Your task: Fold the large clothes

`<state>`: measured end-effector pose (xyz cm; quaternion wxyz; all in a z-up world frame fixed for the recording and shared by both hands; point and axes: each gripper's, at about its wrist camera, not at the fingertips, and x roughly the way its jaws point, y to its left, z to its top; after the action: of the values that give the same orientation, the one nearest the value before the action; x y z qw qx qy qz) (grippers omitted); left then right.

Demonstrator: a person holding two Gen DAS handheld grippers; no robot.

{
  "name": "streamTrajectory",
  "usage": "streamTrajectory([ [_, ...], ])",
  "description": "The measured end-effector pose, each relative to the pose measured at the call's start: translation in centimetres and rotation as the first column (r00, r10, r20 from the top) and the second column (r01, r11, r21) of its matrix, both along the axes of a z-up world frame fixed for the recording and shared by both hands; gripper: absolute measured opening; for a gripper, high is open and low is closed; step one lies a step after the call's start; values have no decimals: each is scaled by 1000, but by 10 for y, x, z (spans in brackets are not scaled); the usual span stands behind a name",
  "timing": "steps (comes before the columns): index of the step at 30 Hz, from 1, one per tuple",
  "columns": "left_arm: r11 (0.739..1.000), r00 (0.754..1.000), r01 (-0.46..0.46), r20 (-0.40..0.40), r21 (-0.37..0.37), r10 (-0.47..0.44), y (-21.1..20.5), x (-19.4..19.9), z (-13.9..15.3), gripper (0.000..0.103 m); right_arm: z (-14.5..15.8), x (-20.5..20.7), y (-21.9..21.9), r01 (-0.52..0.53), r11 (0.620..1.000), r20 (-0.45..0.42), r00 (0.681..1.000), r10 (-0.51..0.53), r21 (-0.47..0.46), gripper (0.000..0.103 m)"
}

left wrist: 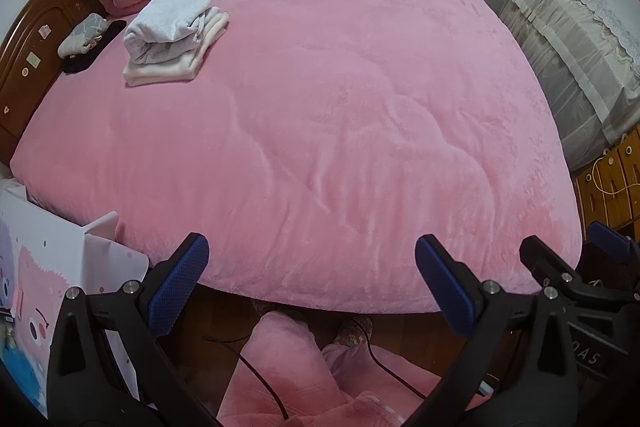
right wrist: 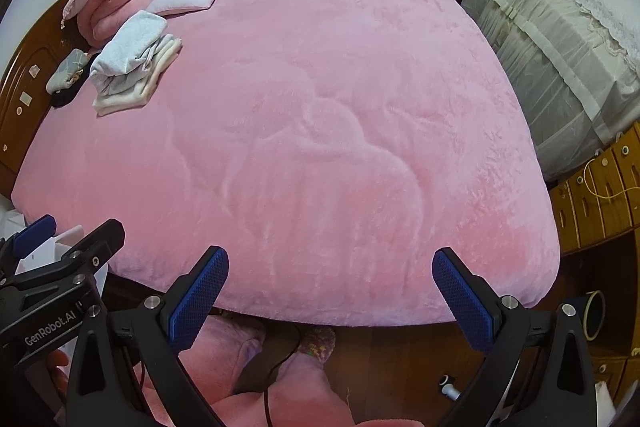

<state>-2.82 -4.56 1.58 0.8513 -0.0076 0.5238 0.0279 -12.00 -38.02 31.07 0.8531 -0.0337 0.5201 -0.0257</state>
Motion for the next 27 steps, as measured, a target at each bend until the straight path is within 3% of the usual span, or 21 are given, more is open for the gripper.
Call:
streamTrajectory([
  [11, 1000, 1000, -16, -11, 15, 16, -4, 4, -2, 102, 1, -7, 15, 4, 1000, -11, 1000, -4, -12, 103],
  [27, 1000, 1000, -4, -14, 16, 5, 0, 5, -9, 102, 13, -5, 2, 7, 1000, -19, 1000, -7, -9, 103],
])
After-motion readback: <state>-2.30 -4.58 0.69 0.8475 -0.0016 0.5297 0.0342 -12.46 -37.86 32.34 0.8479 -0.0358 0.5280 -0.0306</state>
